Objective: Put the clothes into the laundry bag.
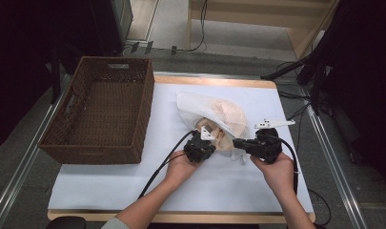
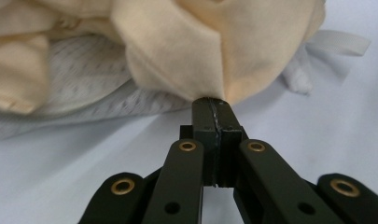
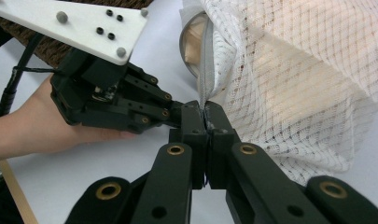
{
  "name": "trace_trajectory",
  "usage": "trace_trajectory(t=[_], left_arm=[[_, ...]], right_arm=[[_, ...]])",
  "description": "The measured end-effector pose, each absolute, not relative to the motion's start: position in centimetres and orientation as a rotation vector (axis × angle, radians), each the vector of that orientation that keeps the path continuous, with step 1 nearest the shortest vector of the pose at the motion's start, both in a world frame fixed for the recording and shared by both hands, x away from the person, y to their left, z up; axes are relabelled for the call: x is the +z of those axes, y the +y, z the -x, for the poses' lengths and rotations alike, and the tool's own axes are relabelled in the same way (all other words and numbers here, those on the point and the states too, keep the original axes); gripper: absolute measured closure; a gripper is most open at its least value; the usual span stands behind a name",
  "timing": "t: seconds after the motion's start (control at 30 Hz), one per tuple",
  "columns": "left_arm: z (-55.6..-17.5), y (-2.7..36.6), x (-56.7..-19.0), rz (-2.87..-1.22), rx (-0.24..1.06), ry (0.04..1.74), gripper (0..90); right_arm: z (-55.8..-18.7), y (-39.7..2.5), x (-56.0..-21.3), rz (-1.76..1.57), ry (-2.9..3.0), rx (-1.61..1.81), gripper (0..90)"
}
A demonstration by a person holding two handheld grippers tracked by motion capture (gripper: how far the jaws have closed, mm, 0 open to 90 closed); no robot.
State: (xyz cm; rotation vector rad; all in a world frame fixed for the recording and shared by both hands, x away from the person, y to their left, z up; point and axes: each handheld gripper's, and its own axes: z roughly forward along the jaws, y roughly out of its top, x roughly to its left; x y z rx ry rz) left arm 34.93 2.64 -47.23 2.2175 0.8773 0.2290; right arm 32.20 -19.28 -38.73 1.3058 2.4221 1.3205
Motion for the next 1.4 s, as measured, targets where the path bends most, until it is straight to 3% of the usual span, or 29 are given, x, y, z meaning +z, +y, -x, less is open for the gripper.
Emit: trace_trajectory(t=[0.37, 0.77, 1.23, 1.4], left_arm=[[-35.5, 1.8, -47.0, -2.140, 0.221, 0.852, 90.0], [-39.3, -0.8, -42.7, -2.076, 0.277, 0.851, 90.0], [-42.3, -1.2, -46.2, -2.145, 0.321, 0.943, 90.0], [-42.1, -1.0, -46.0, -2.162, 0.253, 0.946, 87.3]], right_arm=[[-32.1, -19.2, -38.9, -1.307, 2.432, 1.308, 90.0], [-32.2, -19.2, -38.9, -1.315, 2.424, 1.317, 90.0], [-32.7, -19.3, -39.7, -1.369, 2.438, 1.266, 90.0], [-33.0, -19.1, -40.2, -1.372, 2.451, 1.252, 90.0]])
